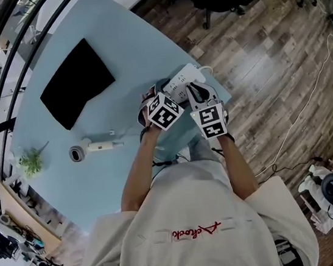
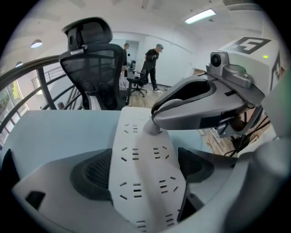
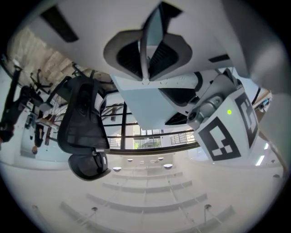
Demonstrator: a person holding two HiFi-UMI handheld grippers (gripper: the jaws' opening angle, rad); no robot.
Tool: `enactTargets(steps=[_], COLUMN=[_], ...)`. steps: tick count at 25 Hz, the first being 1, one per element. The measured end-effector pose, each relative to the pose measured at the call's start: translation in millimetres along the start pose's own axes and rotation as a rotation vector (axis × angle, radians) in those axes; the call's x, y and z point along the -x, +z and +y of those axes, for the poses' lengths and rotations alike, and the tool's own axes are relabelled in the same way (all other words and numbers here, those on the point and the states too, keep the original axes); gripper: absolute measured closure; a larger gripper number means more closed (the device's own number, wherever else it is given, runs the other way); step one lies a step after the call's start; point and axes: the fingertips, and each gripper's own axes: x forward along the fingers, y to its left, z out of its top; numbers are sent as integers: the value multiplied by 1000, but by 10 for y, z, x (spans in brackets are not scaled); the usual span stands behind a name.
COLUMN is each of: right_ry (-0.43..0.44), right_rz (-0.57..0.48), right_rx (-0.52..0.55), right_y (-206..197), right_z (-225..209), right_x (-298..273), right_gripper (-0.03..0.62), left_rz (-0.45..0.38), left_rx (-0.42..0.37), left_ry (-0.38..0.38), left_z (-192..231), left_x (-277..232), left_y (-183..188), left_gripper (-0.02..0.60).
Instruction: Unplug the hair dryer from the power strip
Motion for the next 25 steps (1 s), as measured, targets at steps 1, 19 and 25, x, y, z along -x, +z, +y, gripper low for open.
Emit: enactTargets(steps=[1,19,25], right_ry=[2,-3,-9], right_rz=[0,-3,-2], right_rx=[6,-8,-6], right_y=[-24,-63,-114], right_z=[-1,-12,-24], right_x=[21,70,154], right_gripper=[537,538,539], left_rz=[7,28,47], left_rx=[-4,-5,-16], left_ry=[-7,-36,-37], left_z=[-9,-93,-124], left_x=[-14,-44,-63], left_y=[-5,-21,-14], left_gripper=[153,150,149])
